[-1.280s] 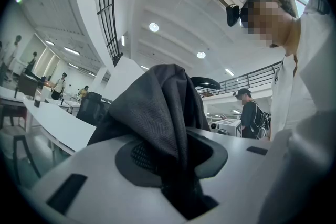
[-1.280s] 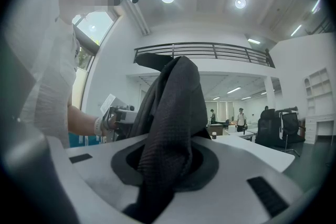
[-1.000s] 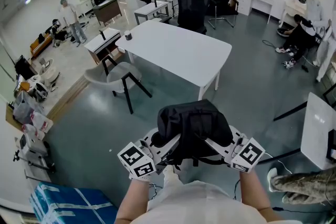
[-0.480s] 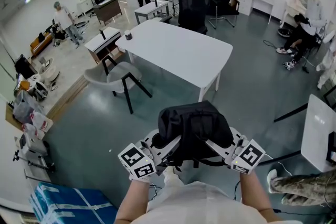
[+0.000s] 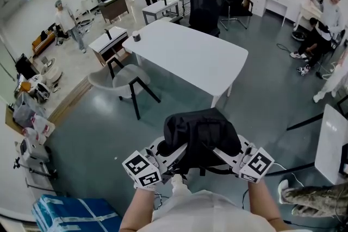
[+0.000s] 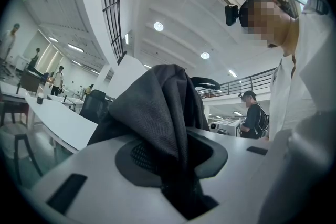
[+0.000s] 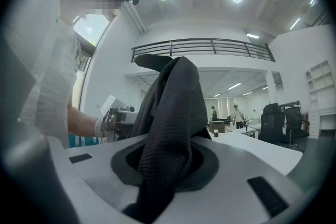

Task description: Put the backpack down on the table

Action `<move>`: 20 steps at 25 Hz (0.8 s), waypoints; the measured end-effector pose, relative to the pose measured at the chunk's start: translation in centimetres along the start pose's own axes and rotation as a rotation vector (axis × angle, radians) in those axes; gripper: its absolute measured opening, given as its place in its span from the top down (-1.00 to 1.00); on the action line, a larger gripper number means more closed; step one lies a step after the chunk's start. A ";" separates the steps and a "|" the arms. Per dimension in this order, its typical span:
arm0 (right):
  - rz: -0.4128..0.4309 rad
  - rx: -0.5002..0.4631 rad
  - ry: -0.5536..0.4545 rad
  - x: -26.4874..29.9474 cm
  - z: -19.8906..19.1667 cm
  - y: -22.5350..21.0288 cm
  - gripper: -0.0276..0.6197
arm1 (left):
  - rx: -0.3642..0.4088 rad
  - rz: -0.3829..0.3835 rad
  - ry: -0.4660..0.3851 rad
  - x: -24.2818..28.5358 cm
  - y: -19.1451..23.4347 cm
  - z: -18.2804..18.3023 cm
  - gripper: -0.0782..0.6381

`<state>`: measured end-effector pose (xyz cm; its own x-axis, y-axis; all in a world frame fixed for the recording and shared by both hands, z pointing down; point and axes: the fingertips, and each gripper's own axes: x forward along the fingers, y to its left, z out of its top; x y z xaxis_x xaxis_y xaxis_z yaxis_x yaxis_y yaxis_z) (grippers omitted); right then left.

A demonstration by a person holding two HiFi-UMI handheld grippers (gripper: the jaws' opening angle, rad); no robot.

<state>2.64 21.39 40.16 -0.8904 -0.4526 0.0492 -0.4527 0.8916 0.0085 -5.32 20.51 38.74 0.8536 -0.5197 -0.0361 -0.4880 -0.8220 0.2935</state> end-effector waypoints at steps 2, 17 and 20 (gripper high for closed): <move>-0.002 0.001 0.004 1.2 0.0 -0.6 0.64 | -0.005 -0.001 -0.001 -0.1 1.3 0.3 0.44; -0.008 -0.013 -0.011 13.0 1.4 -3.5 0.64 | 0.021 -0.012 -0.013 -3.8 12.1 4.7 0.44; -0.010 -0.016 -0.011 14.8 1.4 -3.5 0.64 | 0.023 -0.016 -0.016 -4.8 13.7 5.2 0.44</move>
<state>-9.04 11.50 39.42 -0.8863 -0.4616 0.0384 -0.4610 0.8871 0.0246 -17.01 10.55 37.99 0.8583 -0.5101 -0.0557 -0.4787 -0.8352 0.2708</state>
